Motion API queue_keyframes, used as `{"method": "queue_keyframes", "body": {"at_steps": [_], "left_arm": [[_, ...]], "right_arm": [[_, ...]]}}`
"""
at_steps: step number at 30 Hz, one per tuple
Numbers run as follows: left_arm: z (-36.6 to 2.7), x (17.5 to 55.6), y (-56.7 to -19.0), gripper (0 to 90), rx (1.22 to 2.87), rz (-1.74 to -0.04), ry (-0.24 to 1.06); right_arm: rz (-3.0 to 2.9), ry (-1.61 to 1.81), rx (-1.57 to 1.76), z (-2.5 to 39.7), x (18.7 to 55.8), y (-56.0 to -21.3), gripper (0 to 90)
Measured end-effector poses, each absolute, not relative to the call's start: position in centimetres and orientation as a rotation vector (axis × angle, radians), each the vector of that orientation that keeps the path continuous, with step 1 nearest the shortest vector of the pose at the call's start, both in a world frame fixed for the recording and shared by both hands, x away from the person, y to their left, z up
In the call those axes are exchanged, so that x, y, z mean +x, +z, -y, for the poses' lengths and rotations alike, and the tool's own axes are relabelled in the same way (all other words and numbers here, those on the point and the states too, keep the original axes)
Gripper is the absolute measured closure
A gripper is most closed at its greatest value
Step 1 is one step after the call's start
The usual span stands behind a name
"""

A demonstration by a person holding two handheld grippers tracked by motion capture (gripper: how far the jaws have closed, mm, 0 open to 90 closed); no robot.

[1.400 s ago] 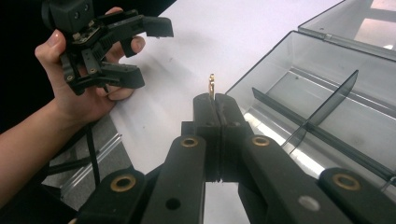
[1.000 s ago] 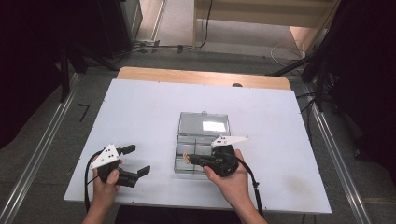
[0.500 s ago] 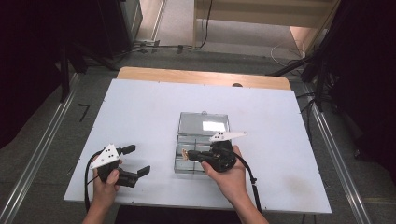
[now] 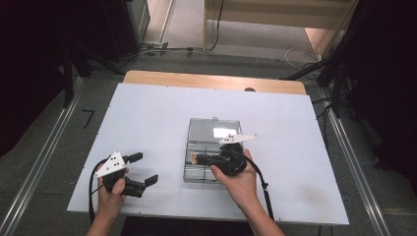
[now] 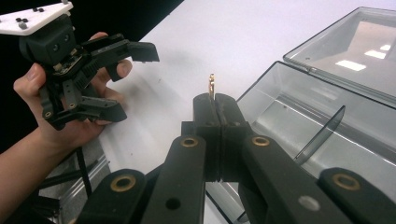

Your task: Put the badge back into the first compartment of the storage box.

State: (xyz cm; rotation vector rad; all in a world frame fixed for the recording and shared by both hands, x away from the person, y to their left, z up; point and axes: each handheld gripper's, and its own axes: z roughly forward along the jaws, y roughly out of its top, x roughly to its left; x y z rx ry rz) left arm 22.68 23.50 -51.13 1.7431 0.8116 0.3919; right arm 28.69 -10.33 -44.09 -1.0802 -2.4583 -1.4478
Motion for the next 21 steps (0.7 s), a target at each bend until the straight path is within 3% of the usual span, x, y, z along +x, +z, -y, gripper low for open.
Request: {"method": "queue_keyframes", "body": {"at_steps": [21], "left_arm": [[-23.5, 22.7, -51.1, 0.0, 1.742, -0.809, 0.39]], "right_arm": [[2.439, -1.426, -1.134, 10.2, 30.3, -44.5, 87.4]]}}
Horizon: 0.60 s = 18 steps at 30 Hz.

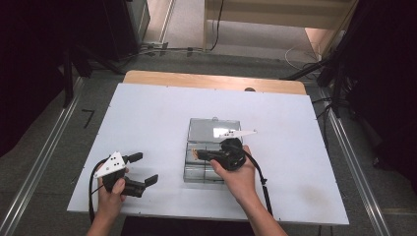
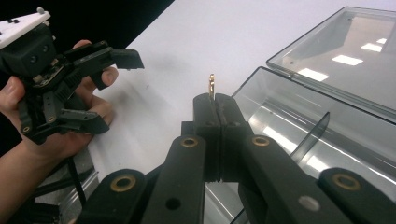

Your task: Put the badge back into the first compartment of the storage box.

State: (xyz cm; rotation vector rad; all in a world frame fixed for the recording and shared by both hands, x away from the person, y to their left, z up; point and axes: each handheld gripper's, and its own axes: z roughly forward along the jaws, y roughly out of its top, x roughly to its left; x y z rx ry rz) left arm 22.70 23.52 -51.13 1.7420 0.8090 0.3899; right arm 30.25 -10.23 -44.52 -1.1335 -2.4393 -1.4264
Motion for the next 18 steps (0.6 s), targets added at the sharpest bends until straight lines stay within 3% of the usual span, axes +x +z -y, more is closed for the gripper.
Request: {"method": "queue_keyframes", "body": {"at_steps": [18], "left_arm": [[-23.5, 22.7, -51.1, 0.0, 1.744, -0.808, 0.389]], "right_arm": [[2.437, -1.385, -1.191, 10.2, 31.8, -45.5, 87.4]]}}
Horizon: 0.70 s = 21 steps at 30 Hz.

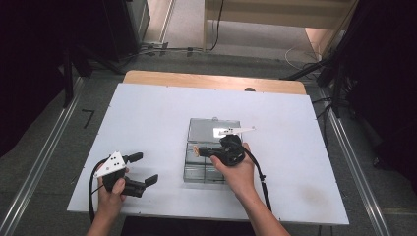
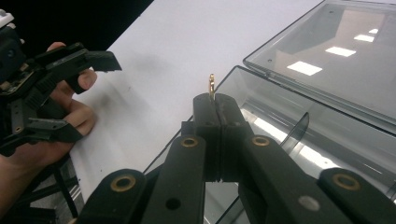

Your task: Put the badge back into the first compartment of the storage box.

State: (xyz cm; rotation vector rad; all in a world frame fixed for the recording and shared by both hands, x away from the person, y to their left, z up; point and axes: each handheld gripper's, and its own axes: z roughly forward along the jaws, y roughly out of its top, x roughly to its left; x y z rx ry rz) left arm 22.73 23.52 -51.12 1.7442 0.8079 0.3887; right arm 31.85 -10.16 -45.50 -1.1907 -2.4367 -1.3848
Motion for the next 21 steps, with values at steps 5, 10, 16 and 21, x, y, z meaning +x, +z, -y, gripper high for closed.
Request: {"method": "queue_keyframes", "body": {"at_steps": [5, 10, 16, 21], "left_arm": [[-23.5, 22.7, -51.1, 0.0, 1.746, -0.808, 0.389], [-23.5, 22.7, -51.1, 0.0, 1.745, -0.807, 0.389], [-23.5, 22.7, -51.1, 0.0, 1.744, -0.807, 0.388], [-23.5, 22.7, -51.1, 0.0, 1.744, -0.808, 0.388]], "right_arm": [[2.435, -1.372, -1.206, 10.0, 32.3, -45.9, 87.4], [2.442, -1.351, -1.209, 9.9, 32.6, -46.3, 87.4], [2.441, -1.328, -1.227, 9.7, 33.0, -46.7, 87.4], [2.445, -1.299, -1.246, 9.6, 33.2, -47.1, 87.4]]}}
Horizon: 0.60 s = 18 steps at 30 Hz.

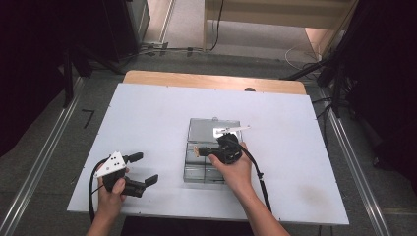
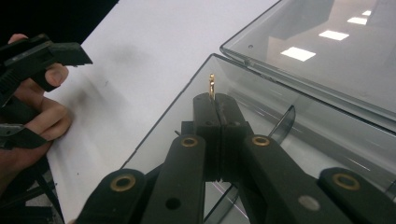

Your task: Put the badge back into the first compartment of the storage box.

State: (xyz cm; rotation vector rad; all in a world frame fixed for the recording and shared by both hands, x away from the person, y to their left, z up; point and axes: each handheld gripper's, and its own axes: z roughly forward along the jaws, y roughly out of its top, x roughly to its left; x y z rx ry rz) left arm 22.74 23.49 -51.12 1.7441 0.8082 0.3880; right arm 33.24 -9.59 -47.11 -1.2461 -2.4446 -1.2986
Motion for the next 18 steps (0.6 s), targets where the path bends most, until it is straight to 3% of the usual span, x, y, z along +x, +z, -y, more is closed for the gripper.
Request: {"method": "queue_keyframes", "body": {"at_steps": [18], "left_arm": [[-23.43, 22.74, -51.14, 0.0, 1.746, -0.806, 0.39]], "right_arm": [[2.481, -1.212, -1.26, 9.02, 33.51, -47.71, 87.4]]}}
